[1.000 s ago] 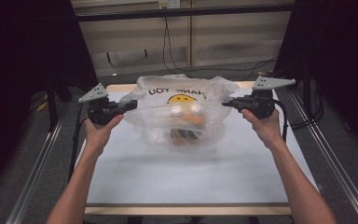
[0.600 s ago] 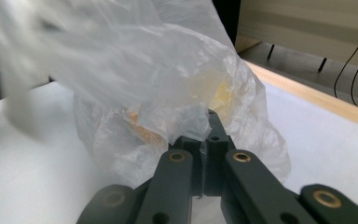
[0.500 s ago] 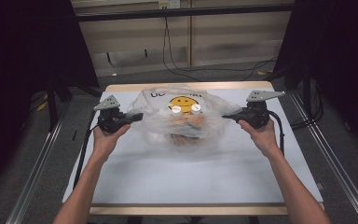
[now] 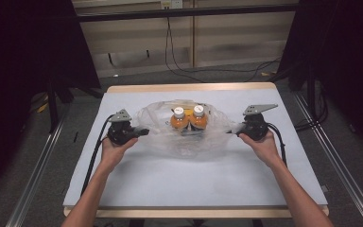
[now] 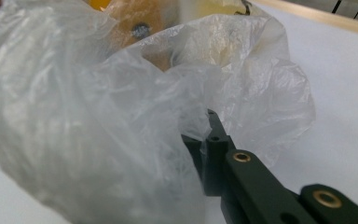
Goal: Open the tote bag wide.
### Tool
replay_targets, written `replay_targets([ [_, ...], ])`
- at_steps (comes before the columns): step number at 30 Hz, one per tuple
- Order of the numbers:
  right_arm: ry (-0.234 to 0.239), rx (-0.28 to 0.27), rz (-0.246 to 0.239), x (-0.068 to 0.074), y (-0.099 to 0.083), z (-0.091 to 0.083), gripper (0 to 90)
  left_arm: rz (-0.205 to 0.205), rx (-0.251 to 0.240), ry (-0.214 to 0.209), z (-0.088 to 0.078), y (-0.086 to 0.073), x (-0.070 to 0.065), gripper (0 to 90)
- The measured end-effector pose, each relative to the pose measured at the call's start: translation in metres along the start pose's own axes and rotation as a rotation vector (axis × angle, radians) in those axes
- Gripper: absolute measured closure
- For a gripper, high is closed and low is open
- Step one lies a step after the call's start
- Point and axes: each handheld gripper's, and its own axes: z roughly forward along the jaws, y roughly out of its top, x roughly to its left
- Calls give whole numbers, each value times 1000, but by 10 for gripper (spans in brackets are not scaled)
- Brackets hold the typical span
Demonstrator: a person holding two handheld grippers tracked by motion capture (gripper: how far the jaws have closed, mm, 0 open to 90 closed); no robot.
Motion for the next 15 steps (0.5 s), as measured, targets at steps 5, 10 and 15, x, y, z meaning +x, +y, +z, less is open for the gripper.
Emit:
replay_targets([
  [5, -2, 40, 5, -1, -9, 7, 900, 38, 63, 21, 7, -4, -3, 900],
  [10, -16, 93, -1, -1, -18, 15, 900, 38, 118, 11, 17, -12, -4, 900],
  [15, -18, 132, 7, -3, -25, 22, 900, 38, 151, -3, 22, -16, -5, 900],
])
